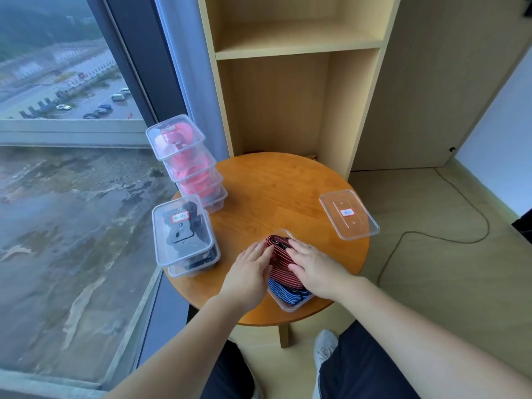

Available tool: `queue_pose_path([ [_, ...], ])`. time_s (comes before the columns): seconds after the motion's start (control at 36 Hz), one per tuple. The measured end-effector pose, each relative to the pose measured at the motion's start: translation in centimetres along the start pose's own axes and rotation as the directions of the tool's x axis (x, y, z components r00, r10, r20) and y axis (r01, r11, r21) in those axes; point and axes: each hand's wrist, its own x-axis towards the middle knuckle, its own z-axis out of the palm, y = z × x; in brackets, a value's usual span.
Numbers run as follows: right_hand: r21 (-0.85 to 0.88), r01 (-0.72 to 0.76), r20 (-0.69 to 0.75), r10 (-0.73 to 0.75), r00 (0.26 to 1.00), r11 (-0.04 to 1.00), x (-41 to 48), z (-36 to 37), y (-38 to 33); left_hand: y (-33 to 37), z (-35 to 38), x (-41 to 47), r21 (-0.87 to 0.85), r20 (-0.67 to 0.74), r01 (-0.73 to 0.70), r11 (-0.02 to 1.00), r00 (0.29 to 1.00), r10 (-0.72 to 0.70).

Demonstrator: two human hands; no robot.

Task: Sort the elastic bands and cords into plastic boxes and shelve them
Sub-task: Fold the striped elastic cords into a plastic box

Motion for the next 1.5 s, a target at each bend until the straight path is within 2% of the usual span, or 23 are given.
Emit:
queue_pose_path([
  [0.19, -0.063, -0.015, 0.089, 0.021, 0.996, 0.998, 0.2, 1.2, -0.1, -0.5, 1.4, 0.8, 0.083, 0.116, 0.022, 0.996, 0.993, -0.031],
  [0.28, -0.137, -0.002, 0.091, 0.015, 0.996, 0.991, 0.2, 1.7, 0.1, -0.7, 2.2, 0.7, 0.073, 0.101, 0.034, 0.997, 0.994, -0.041],
  [0.33, -0.150, -0.005, 0.081, 0.018, 0.997, 0.989, 0.2, 2.0, 0.1, -0.3, 2.7, 0.6, 0.022, 0.060, 0.074, 0.997, 0.995, -0.075],
  [0.47, -0.109, 0.022, 0.057, -0.016, 0.998, 0.994, 0.2, 2.3, 0.5, 2.3, 3.8, 1.5, -0.230, -0.034, 0.262, 0.937, 0.960, -0.277],
  [0.61, -0.031, 0.055, 0.032, -0.054, 0.998, 0.998, 0.4, 2.7, 1.0, 3.7, 4.7, 2.7, -0.356, -0.115, 0.303, 0.884, 0.925, -0.364],
  [0.83, 0.143, 0.052, 0.068, -0.062, 0.996, 0.988, 0.5, 1.3, 2.3, 2.5, 3.9, 3.0, -0.289, -0.111, 0.220, 0.932, 0.959, -0.261],
  [0.97, 0.218, 0.053, -0.011, -0.052, 0.999, 0.975, 1.0, -0.1, 3.4, 1.4, 2.7, 3.2, -0.139, -0.090, 0.158, 0.978, 0.981, -0.172],
  [1.06, 0.188, 0.044, -0.110, -0.024, 0.994, 0.981, 1.7, -1.7, 5.2, 1.5, 2.1, 3.3, -0.140, -0.076, 0.149, 0.979, 0.984, -0.161],
  [1.11, 0.152, -0.010, -0.185, 0.038, 0.982, 0.988, 2.4, -2.8, 7.1, 1.6, 1.8, 3.5, -0.149, -0.080, 0.156, 0.976, 0.982, -0.169],
  [1.19, 0.118, -0.193, -0.256, 0.218, 0.942, 0.974, 3.9, -4.4, 10.4, 2.0, 1.6, 3.9, -0.140, -0.089, 0.154, 0.978, 0.982, -0.168],
  [1.31, 0.086, -0.423, -0.217, 0.432, 0.875, 0.902, 5.0, -5.3, 14.1, 2.4, 1.5, 4.7, -0.114, -0.103, 0.141, 0.983, 0.983, -0.153],
  [1.5, -0.056, -0.590, -0.163, 0.576, 0.801, 0.805, 5.1, -5.0, 16.8, 3.3, 1.4, 6.2, -0.100, -0.134, 0.120, 0.988, 0.982, -0.133],
])
